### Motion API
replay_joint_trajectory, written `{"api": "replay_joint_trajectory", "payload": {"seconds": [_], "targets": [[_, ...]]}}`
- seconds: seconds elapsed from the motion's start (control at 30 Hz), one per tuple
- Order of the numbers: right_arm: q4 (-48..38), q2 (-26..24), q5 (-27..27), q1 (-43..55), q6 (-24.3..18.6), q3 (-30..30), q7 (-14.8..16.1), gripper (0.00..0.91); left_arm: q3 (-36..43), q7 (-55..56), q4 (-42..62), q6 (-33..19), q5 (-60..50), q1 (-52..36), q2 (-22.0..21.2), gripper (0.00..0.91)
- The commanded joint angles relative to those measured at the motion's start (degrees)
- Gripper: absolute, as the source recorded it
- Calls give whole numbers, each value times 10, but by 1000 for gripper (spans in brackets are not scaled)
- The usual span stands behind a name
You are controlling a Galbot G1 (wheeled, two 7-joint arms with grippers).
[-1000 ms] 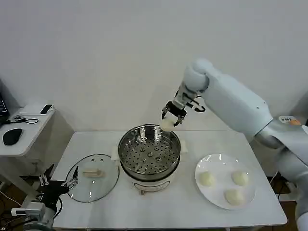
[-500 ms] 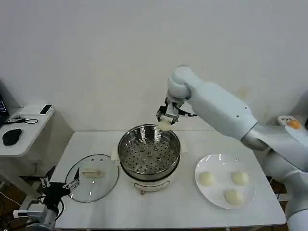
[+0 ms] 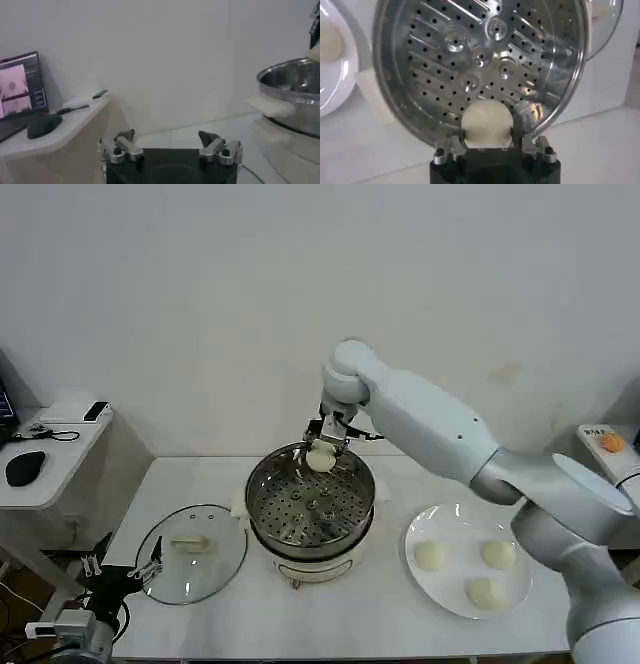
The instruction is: Take steamed baozi put them in steamer then cover it.
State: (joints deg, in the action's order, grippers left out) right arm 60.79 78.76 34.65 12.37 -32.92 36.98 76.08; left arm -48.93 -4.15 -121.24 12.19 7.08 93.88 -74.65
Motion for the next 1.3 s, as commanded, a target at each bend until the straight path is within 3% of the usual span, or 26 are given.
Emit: {"api": "replay_joint_trajectory", "payload": {"seconds": [0.03,0.13,0.47,1.3], "targets": [[-32,22,5,-9,0,-5,-2,635,0,0,1,0,0,0,0,907],[-48,34,11,-14,1,-8,-23,635,0,1,5,-1,0,0,-1,907],[-57,43,-9,-20,16,-10,-11,645,4,4,11,-4,-1,2,-4,907],[-101,59,21,-30,8,-21,-18,645,6,3,24,-4,0,-5,0,907]]}}
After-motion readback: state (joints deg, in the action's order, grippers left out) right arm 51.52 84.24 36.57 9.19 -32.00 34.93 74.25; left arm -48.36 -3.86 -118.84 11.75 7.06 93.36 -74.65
